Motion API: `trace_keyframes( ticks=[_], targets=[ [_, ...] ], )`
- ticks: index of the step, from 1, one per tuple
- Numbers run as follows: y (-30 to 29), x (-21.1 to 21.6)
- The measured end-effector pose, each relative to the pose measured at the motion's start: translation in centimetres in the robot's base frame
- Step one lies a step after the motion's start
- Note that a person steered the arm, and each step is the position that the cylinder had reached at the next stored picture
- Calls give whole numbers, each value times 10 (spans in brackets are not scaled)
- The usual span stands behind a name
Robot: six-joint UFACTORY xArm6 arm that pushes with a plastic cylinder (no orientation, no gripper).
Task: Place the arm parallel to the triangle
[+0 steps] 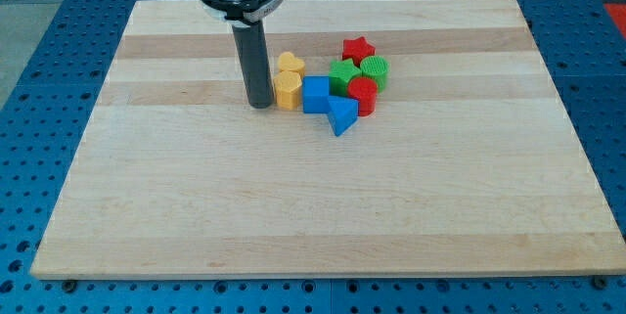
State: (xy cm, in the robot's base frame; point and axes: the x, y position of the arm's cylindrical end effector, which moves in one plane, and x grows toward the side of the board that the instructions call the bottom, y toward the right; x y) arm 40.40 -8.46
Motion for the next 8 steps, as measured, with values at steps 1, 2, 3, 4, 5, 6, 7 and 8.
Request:
trace_keyframes(
  ticks=[1, 2, 3, 4, 5, 6, 7, 8],
  targets=[
    [0, 0],
    [-9, 0],
    [-12, 0],
    [-10, 25],
    [3, 92],
    [3, 97],
    [4, 97],
    [88, 93]
  ],
)
